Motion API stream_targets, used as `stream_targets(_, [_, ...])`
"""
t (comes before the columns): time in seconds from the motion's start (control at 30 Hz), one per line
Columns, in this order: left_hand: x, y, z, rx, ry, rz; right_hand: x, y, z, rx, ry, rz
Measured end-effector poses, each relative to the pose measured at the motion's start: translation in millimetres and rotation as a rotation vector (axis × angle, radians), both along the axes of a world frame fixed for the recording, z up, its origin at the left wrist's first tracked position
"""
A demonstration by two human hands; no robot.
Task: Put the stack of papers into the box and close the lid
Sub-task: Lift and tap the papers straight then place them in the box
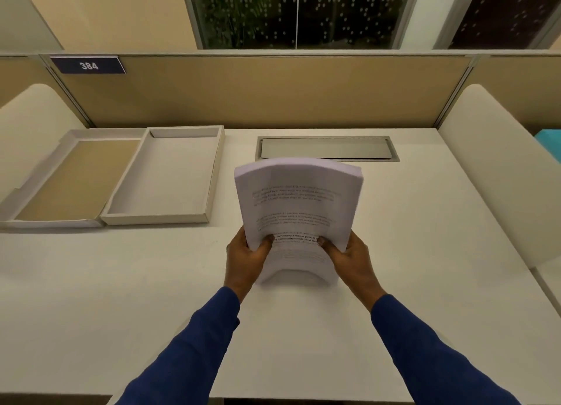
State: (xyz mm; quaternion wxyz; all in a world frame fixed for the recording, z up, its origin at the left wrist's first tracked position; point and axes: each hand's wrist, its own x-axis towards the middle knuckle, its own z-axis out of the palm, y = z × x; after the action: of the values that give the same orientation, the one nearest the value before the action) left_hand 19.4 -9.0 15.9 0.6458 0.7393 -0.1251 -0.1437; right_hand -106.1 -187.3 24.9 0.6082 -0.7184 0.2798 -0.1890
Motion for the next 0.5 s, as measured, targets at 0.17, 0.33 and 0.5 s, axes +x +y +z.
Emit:
stream_targets(0.17, [1, 8, 9, 0.02, 0.099, -0.054, 2, -9, 11, 0.077, 0.015, 0.081])
stream_targets(0.33, [14, 24, 13, -0.015, 0.26, -0.037, 18, -4, 11, 0.311, 0.061, 0.096])
stream_targets(0.5, [35, 58, 5, 0.009, 0.425, -0.098, 53, 16, 11, 0.394, 0.128, 0.094])
